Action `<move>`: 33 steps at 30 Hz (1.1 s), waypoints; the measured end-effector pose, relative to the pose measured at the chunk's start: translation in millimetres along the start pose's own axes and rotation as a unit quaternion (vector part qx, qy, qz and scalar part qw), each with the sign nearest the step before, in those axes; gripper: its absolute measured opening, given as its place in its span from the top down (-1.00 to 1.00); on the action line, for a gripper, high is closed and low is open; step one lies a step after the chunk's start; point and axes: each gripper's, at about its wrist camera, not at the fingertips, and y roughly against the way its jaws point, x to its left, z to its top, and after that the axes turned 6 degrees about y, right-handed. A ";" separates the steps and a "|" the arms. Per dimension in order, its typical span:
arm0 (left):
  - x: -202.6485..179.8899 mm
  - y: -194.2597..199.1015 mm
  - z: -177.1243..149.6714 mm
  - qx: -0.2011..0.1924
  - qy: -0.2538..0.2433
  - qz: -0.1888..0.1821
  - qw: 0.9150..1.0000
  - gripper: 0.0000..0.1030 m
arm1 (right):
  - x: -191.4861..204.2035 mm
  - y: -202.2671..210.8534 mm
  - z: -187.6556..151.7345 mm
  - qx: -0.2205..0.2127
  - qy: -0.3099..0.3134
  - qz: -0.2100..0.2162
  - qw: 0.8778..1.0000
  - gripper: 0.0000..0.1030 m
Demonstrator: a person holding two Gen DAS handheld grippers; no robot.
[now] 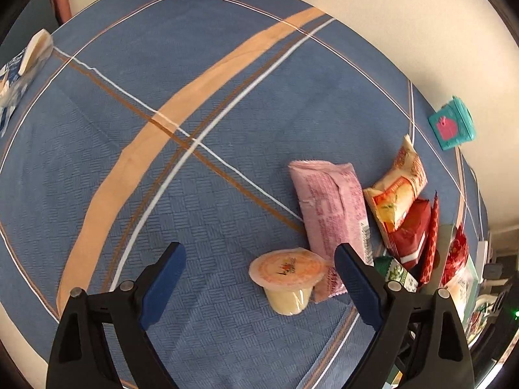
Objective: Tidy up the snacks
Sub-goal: 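Grasp the jelly cup with the left tool while the right tool grasps the green BISCUIT pack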
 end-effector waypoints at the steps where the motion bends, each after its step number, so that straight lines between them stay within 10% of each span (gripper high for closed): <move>1: -1.2 -0.9 -1.0 0.002 -0.001 0.001 1.000 -0.70 | 0.2 -1.4 0.9 0.001 -0.001 0.002 1.000 -0.77; 14: -6.7 -4.9 -1.5 0.028 0.009 -0.041 0.999 0.04 | -1.1 -1.8 -1.1 -0.002 -0.007 0.007 1.000 -0.65; 33: 3.7 26.8 6.5 -0.015 0.018 -0.059 0.998 0.05 | 11.7 11.3 1.7 -0.010 0.007 0.019 1.000 -0.28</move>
